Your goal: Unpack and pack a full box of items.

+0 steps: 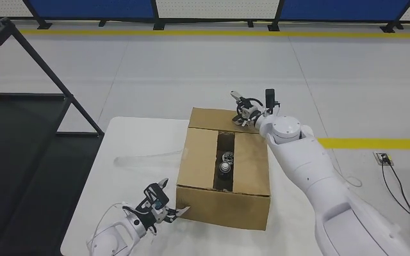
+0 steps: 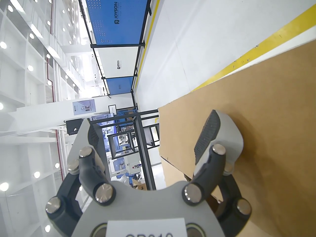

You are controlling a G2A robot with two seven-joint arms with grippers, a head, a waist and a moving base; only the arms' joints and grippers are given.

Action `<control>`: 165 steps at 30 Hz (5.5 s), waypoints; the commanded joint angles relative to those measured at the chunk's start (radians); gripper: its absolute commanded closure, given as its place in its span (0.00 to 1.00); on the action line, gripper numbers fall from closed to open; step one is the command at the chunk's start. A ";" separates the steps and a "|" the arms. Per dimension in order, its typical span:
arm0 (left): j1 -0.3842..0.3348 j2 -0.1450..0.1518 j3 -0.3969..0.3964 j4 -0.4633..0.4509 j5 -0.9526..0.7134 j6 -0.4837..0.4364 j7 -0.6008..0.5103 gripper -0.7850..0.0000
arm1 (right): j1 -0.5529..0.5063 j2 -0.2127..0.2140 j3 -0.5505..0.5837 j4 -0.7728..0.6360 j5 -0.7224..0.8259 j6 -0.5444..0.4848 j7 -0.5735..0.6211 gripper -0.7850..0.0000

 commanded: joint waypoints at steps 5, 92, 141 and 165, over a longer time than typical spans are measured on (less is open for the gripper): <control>-0.010 0.003 0.031 0.002 0.031 -0.016 0.000 0.00 | -0.007 0.009 0.027 -0.009 -0.002 -0.020 0.020 0.00; 0.094 0.064 -0.183 -0.100 -0.181 0.041 0.098 0.00 | -0.224 0.139 0.178 -0.468 -0.110 -0.058 0.624 0.00; 0.199 0.065 -0.360 -0.107 -0.436 0.207 0.140 0.00 | -0.159 -0.075 -0.016 -0.497 0.011 0.110 0.267 0.00; 0.067 0.051 -0.168 -0.064 -0.325 0.290 0.040 0.00 | -0.103 -0.191 -0.033 -0.233 0.030 -0.048 0.306 0.00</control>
